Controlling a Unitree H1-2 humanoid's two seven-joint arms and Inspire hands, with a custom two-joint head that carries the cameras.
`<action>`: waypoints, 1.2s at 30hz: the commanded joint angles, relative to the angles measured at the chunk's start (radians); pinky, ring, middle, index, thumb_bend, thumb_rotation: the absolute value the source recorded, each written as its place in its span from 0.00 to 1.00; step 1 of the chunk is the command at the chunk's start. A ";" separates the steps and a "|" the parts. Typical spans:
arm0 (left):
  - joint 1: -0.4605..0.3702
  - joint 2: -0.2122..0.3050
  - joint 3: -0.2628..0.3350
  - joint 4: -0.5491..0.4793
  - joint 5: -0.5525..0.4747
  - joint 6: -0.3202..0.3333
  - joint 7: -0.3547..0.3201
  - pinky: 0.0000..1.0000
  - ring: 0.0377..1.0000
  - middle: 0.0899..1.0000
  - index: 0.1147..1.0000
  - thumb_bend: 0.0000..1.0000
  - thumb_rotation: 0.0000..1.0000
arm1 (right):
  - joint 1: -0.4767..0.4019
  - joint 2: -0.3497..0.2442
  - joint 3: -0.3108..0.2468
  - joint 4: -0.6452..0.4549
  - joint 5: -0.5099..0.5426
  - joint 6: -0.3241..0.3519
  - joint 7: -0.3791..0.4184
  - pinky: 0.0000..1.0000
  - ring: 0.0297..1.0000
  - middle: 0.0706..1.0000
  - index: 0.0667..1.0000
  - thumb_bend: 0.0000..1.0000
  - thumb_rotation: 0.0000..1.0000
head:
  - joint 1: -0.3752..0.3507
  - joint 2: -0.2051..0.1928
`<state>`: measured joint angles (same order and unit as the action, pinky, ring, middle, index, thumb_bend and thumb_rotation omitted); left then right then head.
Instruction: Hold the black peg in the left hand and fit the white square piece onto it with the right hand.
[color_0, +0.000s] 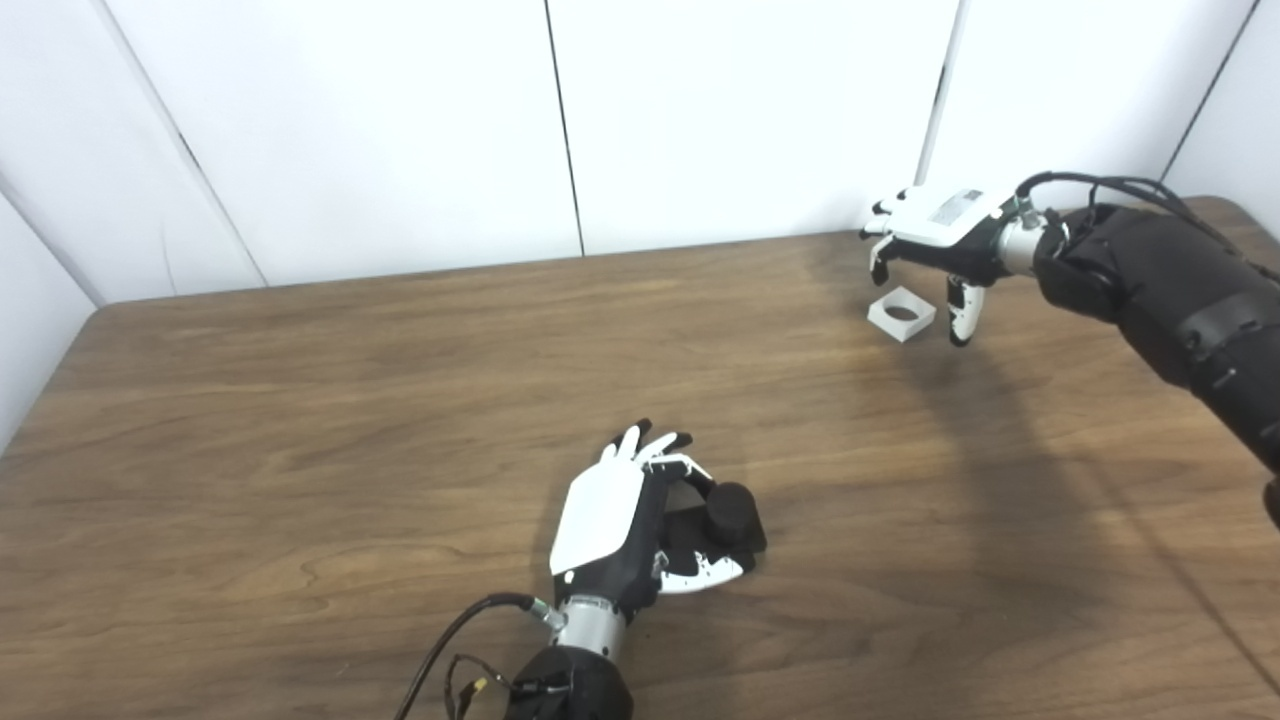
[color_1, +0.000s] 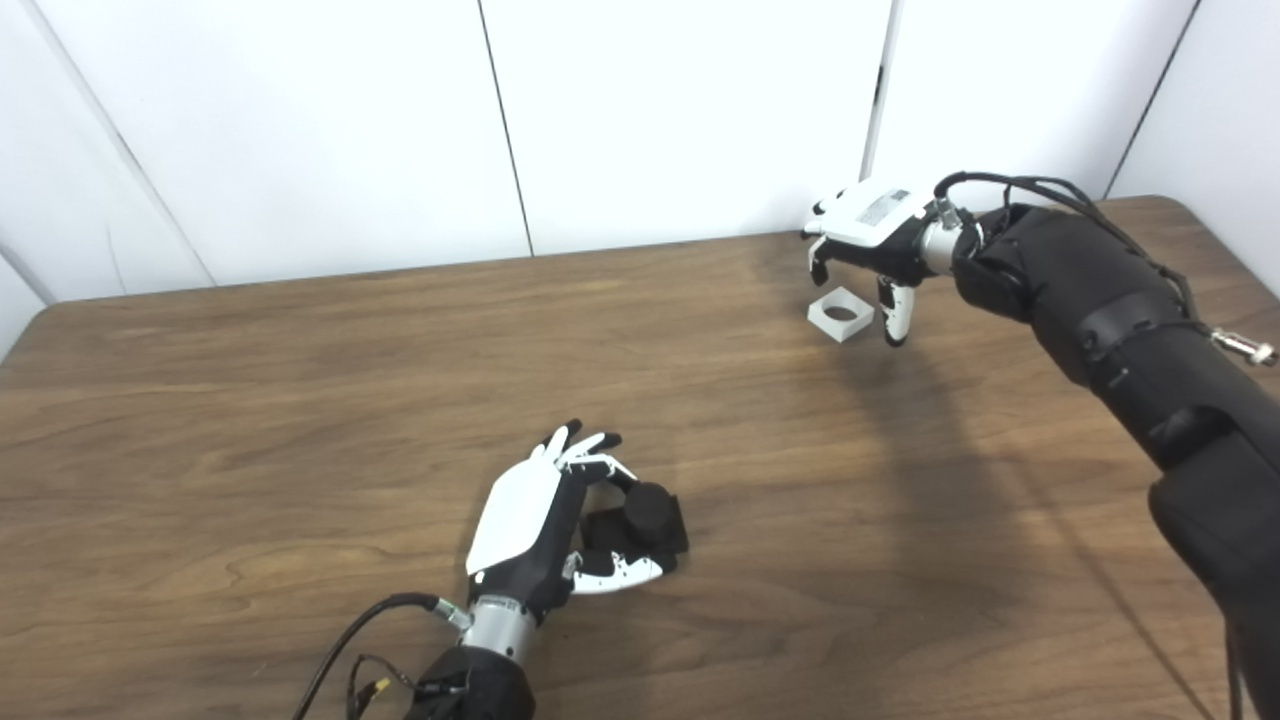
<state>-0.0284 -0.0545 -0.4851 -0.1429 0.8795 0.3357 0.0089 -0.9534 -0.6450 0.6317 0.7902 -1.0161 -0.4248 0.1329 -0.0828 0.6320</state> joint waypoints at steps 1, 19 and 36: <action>0.008 -0.001 0.000 0.056 0.017 0.015 0.013 1.00 1.00 0.87 0.42 0.52 0.07 | -0.072 -0.022 -0.011 0.000 0.002 -0.021 -0.038 1.00 1.00 0.93 0.71 0.89 0.13 | -0.001 0.000; 0.008 0.003 0.004 0.058 0.012 0.015 0.025 1.00 1.00 0.87 0.42 0.52 0.07 | -0.087 0.012 0.008 0.056 -0.012 -0.026 -0.042 1.00 1.00 0.94 0.72 0.86 0.15 | 0.003 0.000; 0.010 0.002 0.002 0.056 0.016 0.015 0.030 1.00 1.00 0.87 0.42 0.52 0.07 | -0.101 0.041 0.029 0.100 -0.027 -0.030 -0.065 1.00 1.00 0.94 0.71 0.87 0.17 | 0.008 -0.005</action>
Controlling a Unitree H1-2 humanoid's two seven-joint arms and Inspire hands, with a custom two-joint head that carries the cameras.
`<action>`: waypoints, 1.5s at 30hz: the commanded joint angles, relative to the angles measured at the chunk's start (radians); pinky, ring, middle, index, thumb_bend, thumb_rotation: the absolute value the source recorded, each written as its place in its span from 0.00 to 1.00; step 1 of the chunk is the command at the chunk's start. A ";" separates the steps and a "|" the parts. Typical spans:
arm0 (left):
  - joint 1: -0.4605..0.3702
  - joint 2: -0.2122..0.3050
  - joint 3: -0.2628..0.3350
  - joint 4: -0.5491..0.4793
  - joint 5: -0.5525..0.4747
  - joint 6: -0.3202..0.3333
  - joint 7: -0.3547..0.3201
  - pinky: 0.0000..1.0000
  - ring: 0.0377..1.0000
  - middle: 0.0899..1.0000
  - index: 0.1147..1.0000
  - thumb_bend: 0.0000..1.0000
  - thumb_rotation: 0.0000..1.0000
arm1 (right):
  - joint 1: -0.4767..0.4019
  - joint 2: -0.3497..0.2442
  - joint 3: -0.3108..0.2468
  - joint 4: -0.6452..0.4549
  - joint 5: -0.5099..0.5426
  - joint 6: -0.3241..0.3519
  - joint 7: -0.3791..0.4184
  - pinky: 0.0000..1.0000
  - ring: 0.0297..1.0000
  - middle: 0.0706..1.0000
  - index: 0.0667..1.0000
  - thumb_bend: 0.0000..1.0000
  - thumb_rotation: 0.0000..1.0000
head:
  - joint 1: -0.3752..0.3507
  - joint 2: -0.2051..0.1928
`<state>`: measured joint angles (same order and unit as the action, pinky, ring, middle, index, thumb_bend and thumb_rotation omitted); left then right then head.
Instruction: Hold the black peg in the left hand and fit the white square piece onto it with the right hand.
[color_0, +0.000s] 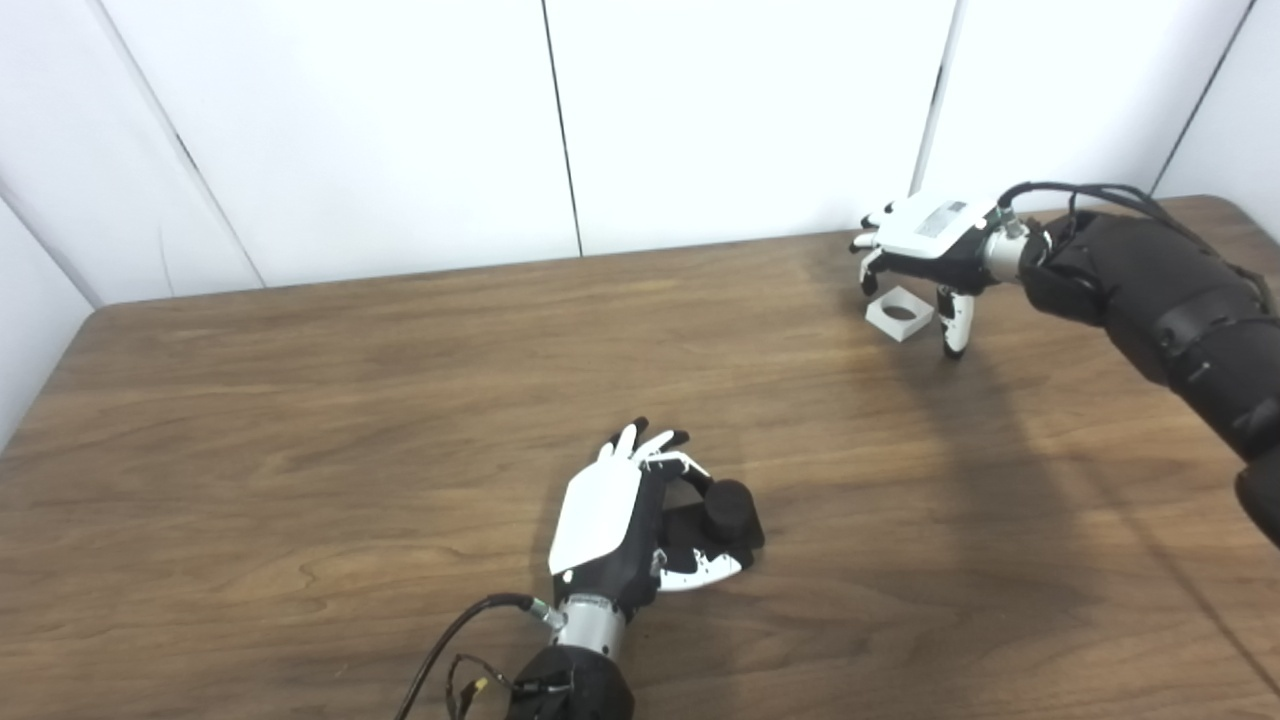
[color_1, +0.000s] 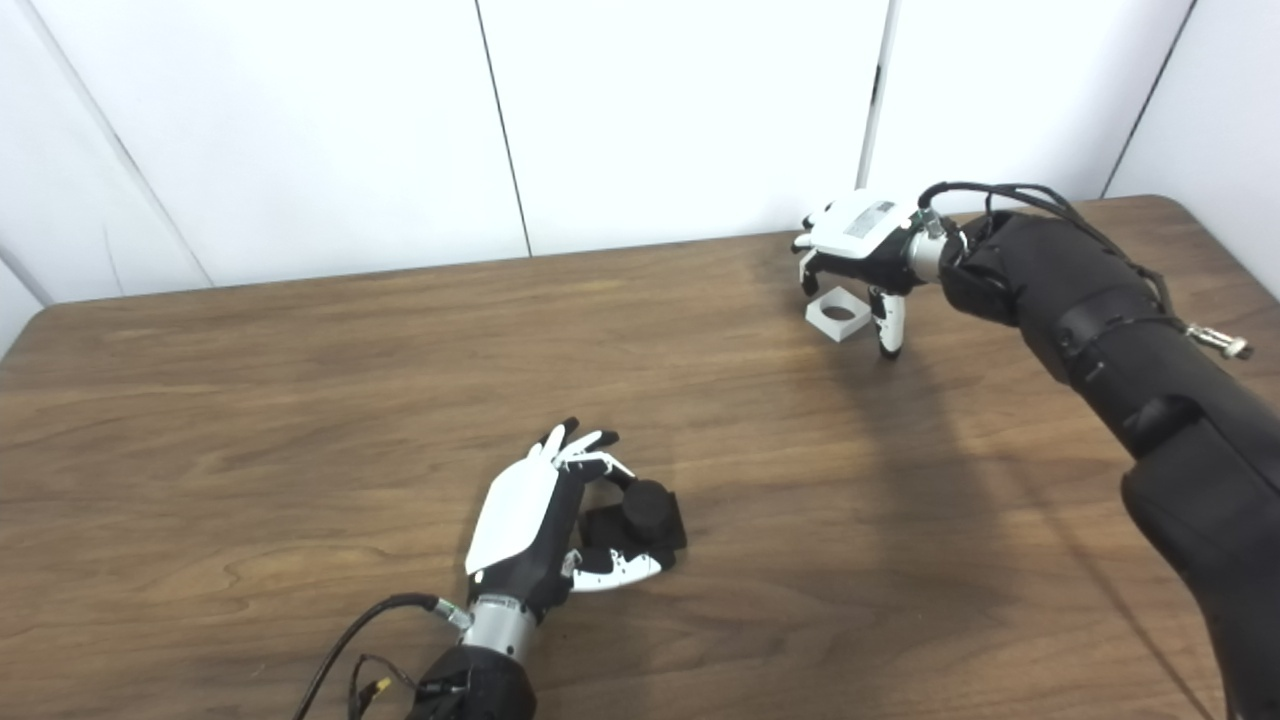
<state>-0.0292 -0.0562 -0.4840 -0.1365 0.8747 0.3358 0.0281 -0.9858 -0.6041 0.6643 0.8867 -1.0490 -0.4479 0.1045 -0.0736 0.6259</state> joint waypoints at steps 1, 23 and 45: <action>0.011 0.003 0.000 0.050 0.021 0.015 0.012 1.00 1.00 0.87 0.42 0.52 0.07 | -0.070 0.001 -0.003 0.006 0.006 -0.008 -0.037 1.00 1.00 0.94 0.71 0.87 0.17 | -0.001 0.001; 0.025 -0.022 -0.010 0.062 0.023 0.020 0.040 1.00 1.00 0.87 0.42 0.52 0.07 | -0.124 0.029 0.059 0.093 0.010 -0.019 -0.050 1.00 1.00 0.93 0.70 0.85 0.15 | 0.016 0.004; 0.032 -0.037 -0.005 0.076 0.007 0.018 0.067 1.00 1.00 0.87 0.42 0.52 0.07 | -0.148 0.047 0.127 0.145 0.021 -0.021 -0.090 1.00 0.99 0.89 0.47 0.56 0.14 | 0.023 0.005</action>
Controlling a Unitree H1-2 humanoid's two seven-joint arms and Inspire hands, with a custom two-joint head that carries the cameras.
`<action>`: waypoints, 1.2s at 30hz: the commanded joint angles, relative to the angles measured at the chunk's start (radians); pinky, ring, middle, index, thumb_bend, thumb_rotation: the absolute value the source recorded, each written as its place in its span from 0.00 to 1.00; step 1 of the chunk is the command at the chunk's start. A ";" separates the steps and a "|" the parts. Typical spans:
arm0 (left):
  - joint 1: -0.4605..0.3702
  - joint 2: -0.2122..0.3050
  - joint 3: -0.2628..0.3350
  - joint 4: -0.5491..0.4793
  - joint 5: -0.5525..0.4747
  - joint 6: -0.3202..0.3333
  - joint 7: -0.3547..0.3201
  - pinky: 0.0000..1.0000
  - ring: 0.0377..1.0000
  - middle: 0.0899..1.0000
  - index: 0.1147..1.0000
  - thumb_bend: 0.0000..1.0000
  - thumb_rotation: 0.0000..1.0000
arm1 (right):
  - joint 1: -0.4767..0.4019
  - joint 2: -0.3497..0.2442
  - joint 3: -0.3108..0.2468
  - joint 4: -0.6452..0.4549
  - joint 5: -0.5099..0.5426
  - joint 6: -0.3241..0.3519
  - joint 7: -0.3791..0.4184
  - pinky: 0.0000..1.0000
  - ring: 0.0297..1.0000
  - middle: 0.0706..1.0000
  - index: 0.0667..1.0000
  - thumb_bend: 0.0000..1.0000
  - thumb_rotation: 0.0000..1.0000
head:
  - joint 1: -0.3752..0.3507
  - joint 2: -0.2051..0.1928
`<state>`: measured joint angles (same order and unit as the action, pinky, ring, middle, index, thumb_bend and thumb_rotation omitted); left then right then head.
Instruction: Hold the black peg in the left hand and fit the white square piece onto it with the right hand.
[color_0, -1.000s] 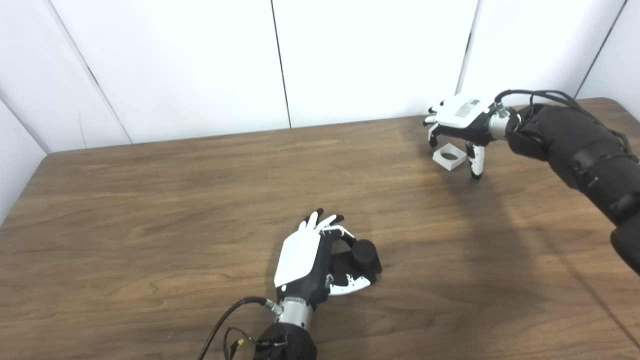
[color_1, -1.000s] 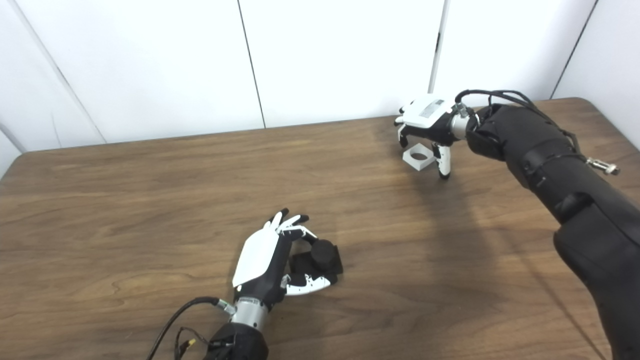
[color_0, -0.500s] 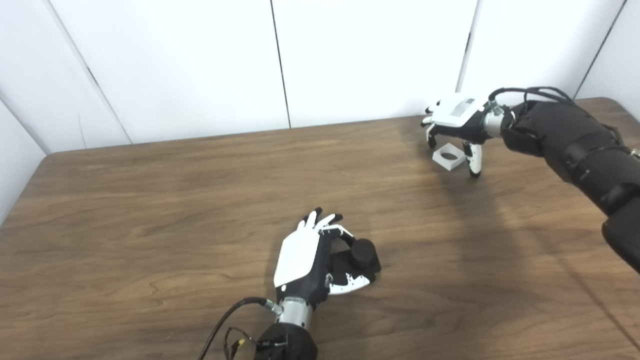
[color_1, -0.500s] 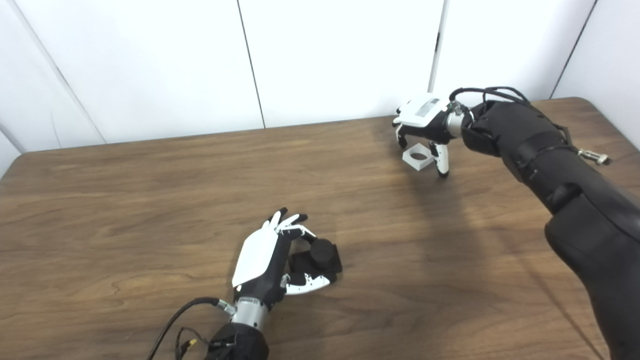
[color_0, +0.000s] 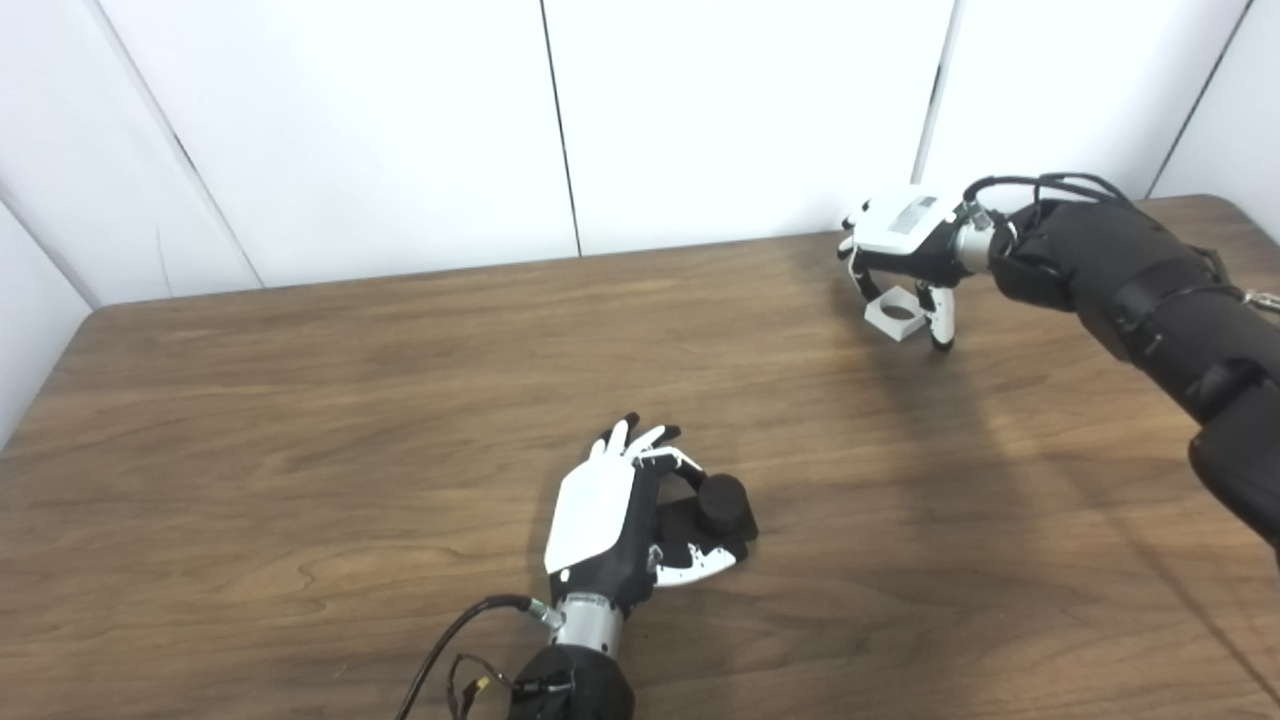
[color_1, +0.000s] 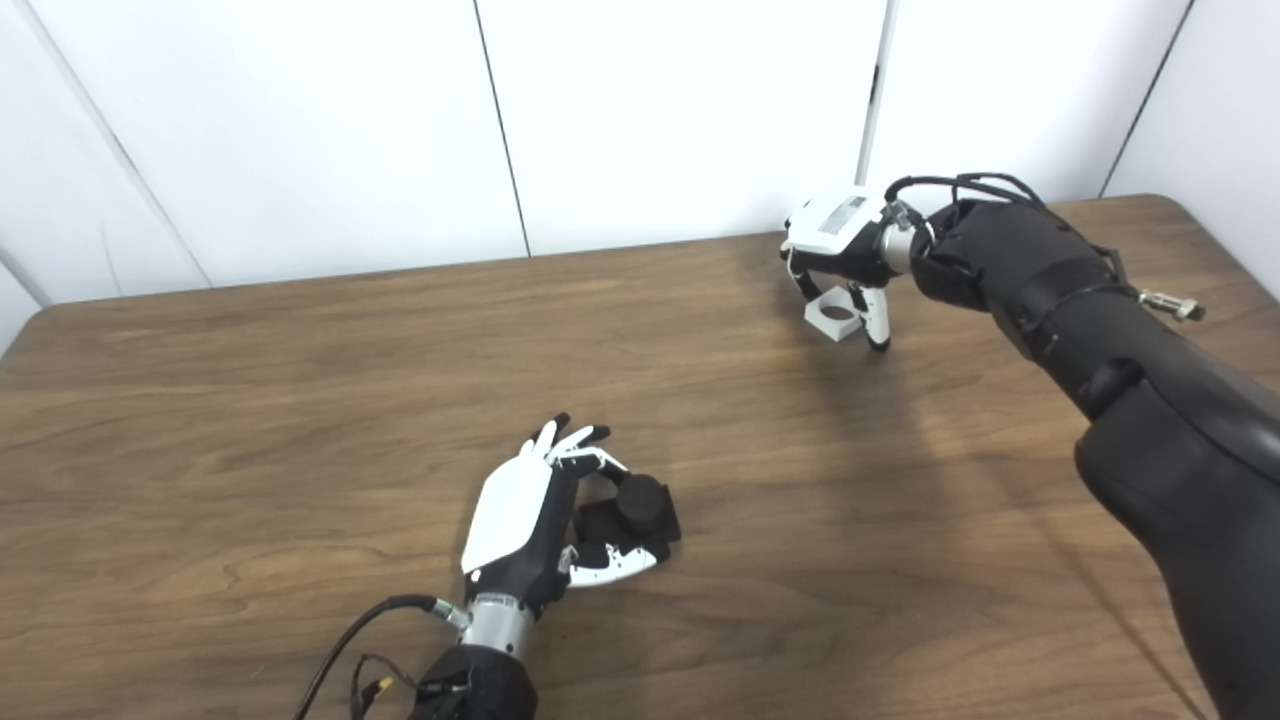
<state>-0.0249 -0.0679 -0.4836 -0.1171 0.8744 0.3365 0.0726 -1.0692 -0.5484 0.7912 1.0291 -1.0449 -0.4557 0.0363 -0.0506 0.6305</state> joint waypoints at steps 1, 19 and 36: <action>0.028 -0.026 -0.005 0.057 0.006 0.018 0.022 1.00 1.00 0.87 0.42 0.52 0.07 | -0.065 -0.009 0.002 0.002 0.018 -0.013 -0.023 1.00 0.99 0.89 0.46 0.55 0.14 | 0.000 0.000; 0.029 -0.027 -0.003 0.062 0.005 0.014 0.033 1.00 1.00 0.87 0.42 0.52 0.07 | -0.066 -0.012 0.021 -0.006 0.040 -0.014 -0.031 1.00 0.99 0.87 0.45 0.52 0.14 | 0.005 0.001; 0.023 -0.007 0.014 0.047 0.001 0.022 0.018 1.00 1.00 0.87 0.42 0.52 0.07 | -0.030 -0.037 -0.081 -0.163 0.117 0.012 0.103 1.00 1.00 0.90 0.46 0.52 0.14 | 0.009 0.008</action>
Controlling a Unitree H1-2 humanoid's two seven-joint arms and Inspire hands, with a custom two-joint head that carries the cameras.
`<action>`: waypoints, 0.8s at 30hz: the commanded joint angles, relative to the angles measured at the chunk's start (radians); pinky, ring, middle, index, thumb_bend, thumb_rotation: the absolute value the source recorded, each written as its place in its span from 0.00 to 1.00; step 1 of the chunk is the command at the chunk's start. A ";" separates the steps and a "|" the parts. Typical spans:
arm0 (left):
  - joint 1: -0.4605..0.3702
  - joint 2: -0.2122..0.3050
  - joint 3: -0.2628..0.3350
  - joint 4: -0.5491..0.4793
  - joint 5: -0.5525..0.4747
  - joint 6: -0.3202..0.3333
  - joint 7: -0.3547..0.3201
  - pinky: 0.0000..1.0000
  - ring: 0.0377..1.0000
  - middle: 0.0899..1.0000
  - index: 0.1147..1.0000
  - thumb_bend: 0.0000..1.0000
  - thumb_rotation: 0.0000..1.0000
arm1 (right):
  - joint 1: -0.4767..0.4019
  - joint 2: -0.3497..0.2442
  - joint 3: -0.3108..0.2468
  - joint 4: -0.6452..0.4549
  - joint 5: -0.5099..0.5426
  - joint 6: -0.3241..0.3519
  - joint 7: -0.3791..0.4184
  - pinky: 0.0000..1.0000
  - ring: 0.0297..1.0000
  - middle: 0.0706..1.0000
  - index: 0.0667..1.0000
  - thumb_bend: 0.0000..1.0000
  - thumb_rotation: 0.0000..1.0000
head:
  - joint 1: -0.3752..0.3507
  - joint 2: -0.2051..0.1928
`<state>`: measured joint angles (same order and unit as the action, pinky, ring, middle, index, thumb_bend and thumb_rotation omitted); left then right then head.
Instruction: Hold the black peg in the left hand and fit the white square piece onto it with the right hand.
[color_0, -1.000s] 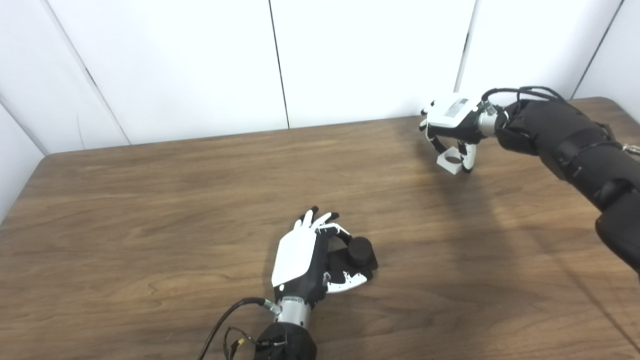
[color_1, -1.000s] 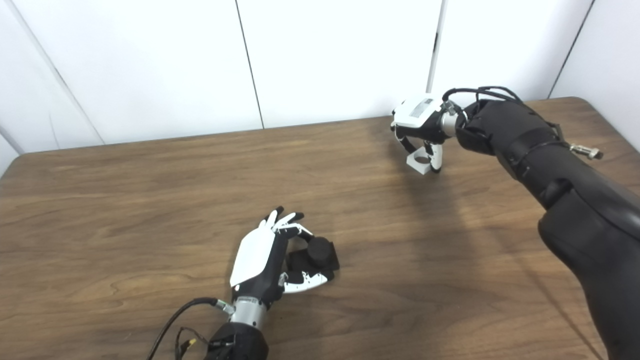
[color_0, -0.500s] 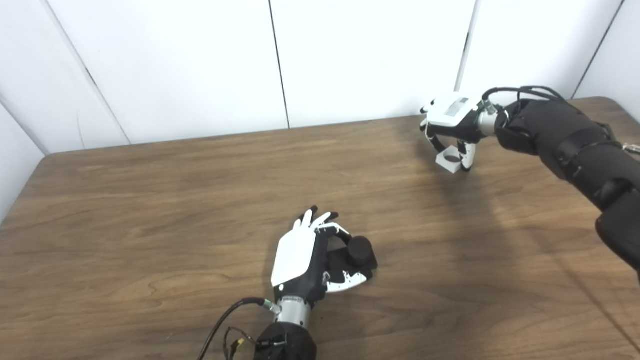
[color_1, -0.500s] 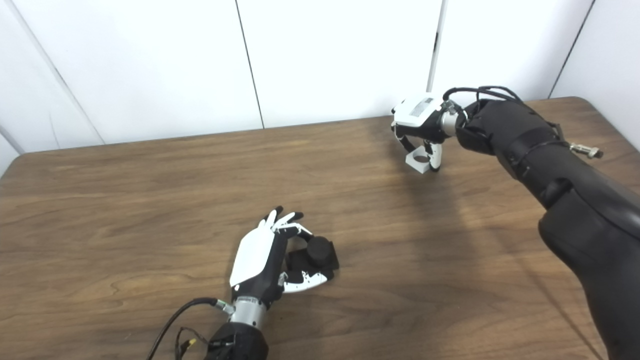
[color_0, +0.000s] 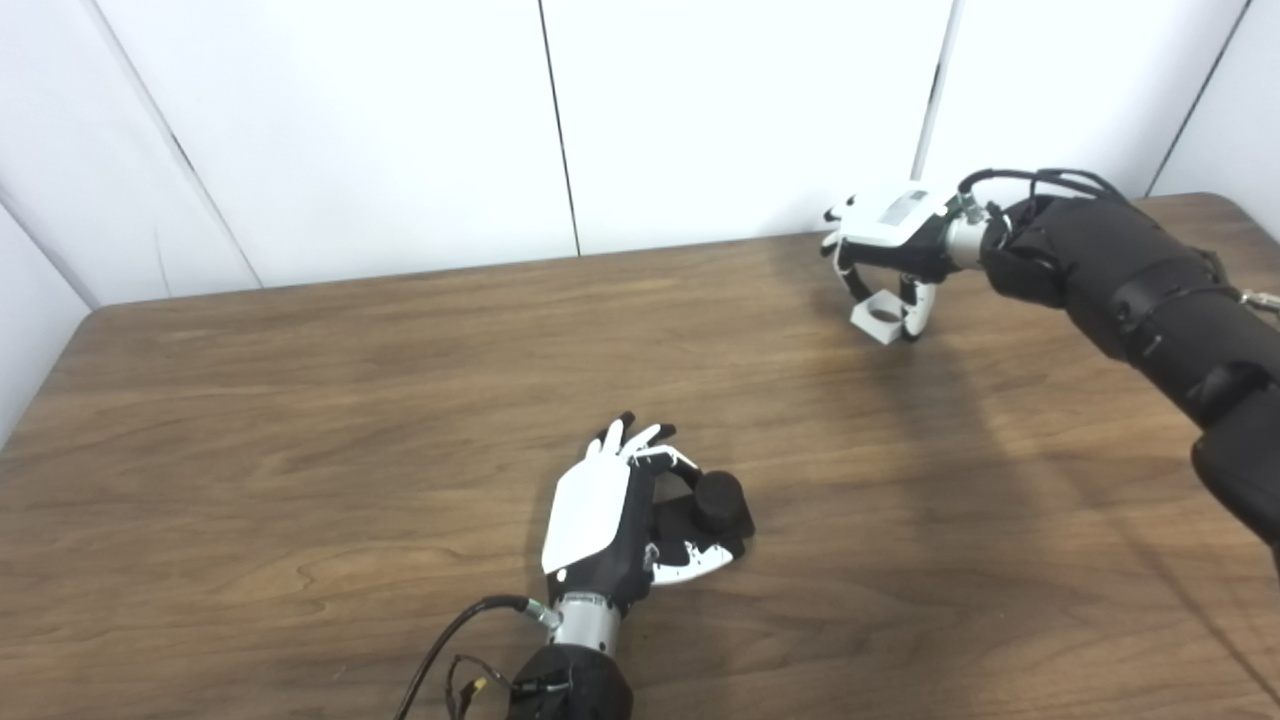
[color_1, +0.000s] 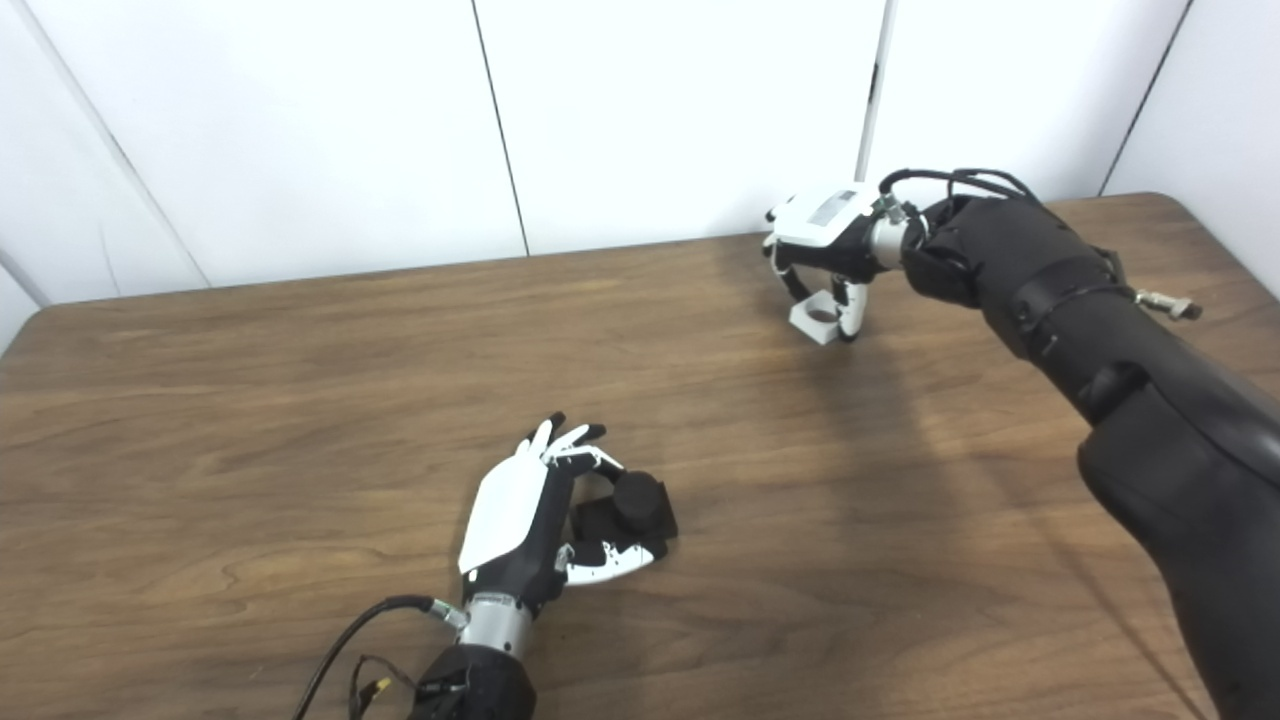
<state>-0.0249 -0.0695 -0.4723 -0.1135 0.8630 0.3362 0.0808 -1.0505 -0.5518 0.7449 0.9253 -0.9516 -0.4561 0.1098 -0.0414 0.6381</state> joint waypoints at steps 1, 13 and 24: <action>0.022 -0.002 0.004 0.043 0.013 0.023 0.009 1.00 1.00 0.87 0.42 0.52 0.07 | -0.041 -0.039 -0.044 -0.088 0.029 0.021 0.051 1.00 1.00 0.90 0.46 0.52 0.14 | 0.000 0.001; 0.022 0.021 0.029 0.017 0.006 0.034 -0.030 1.00 1.00 0.87 0.42 0.52 0.07 | 0.073 -0.092 -0.179 -0.410 0.062 0.071 0.193 1.00 1.00 0.88 0.45 0.53 0.14 | -0.011 0.013; 0.020 0.023 0.044 0.003 -0.002 0.069 -0.093 1.00 1.00 0.88 0.42 0.52 0.07 | 0.181 -0.106 -0.268 -0.652 0.100 0.073 0.278 1.00 1.00 0.87 0.45 0.53 0.14 | -0.013 0.022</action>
<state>-0.0237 -0.0687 -0.4387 -0.1331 0.8505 0.3587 0.0182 -0.8455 -0.6356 0.5140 0.3224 -0.8809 -0.3958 0.3817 -0.0537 0.6596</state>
